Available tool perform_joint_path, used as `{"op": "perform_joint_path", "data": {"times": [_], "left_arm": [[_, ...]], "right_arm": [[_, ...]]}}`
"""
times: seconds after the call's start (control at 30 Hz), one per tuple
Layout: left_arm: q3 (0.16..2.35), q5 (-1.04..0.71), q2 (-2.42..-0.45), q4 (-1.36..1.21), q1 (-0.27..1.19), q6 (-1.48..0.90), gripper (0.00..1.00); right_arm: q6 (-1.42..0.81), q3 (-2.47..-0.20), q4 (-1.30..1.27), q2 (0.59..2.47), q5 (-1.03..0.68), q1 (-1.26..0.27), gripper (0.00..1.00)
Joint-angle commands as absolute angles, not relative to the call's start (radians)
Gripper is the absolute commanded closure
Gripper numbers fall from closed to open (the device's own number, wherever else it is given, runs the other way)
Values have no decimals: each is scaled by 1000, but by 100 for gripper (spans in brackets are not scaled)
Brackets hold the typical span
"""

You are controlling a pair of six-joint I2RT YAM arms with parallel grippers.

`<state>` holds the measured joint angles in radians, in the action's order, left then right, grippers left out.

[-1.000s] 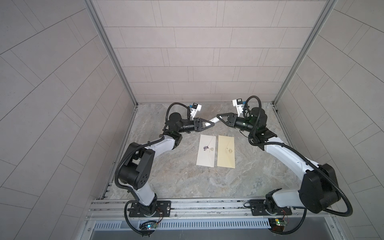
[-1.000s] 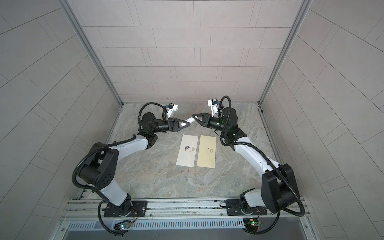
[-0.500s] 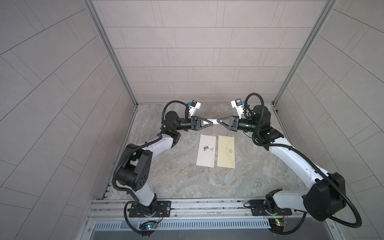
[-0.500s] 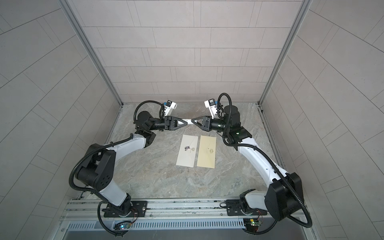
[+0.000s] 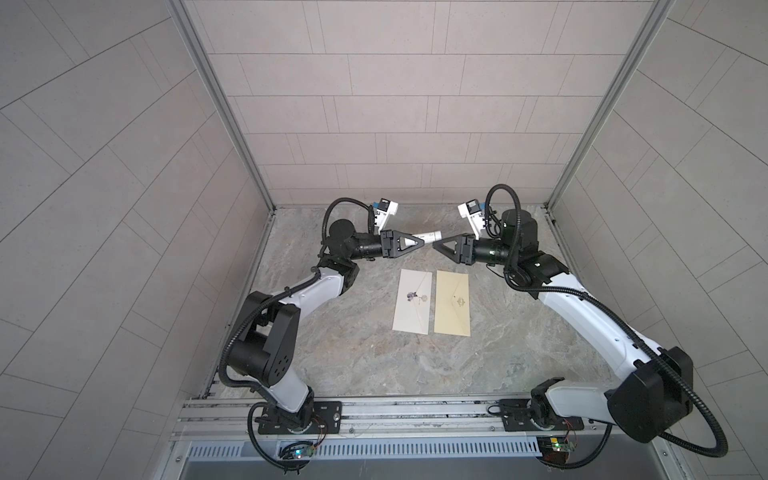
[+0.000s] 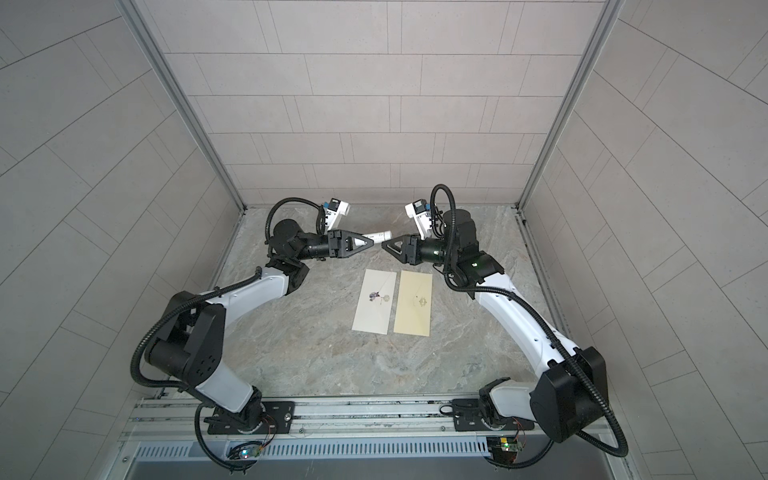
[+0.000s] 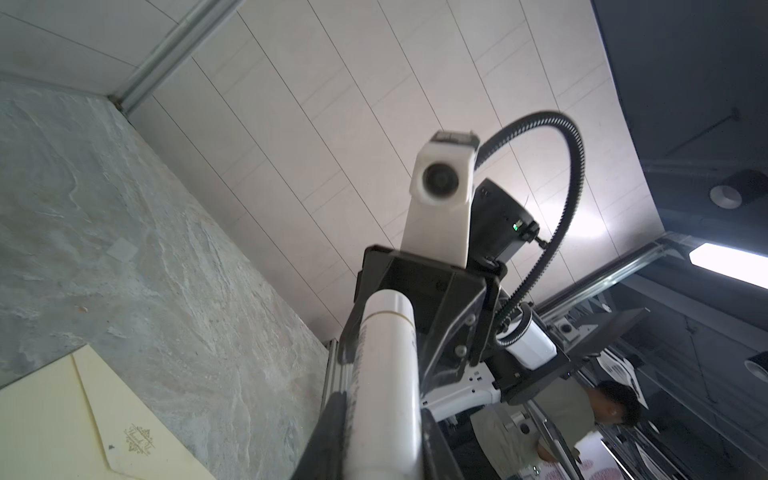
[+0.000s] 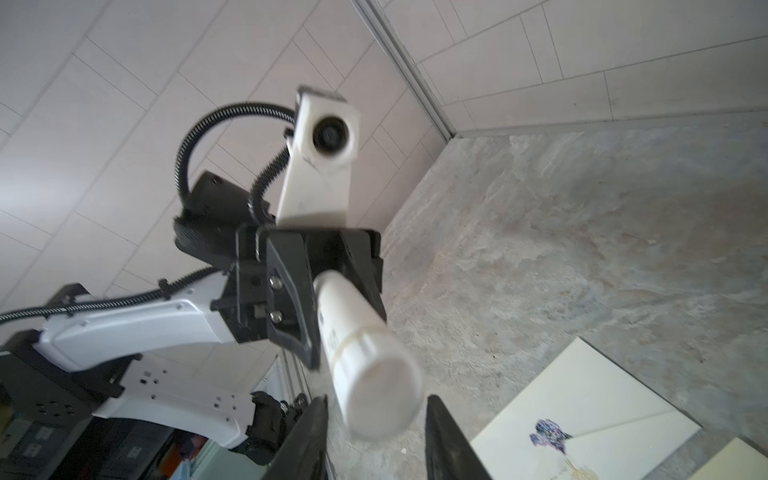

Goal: Place the letter into the envelope and seal it

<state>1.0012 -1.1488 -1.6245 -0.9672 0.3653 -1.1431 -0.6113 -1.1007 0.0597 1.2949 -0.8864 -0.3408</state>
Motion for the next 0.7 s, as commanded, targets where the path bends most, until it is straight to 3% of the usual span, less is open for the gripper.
{"op": "perform_joint_path", "data": {"times": [0.0, 0.67], "left_arm": [[1031, -1104, -1586, -1010, 358, -1142, 100], [993, -1117, -1525, -694, 414, -861, 100]], "right_arm": [[-679, -1076, 53, 1290, -903, -308, 50], [-751, -1177, -56, 1375, -1001, -302, 51]]}}
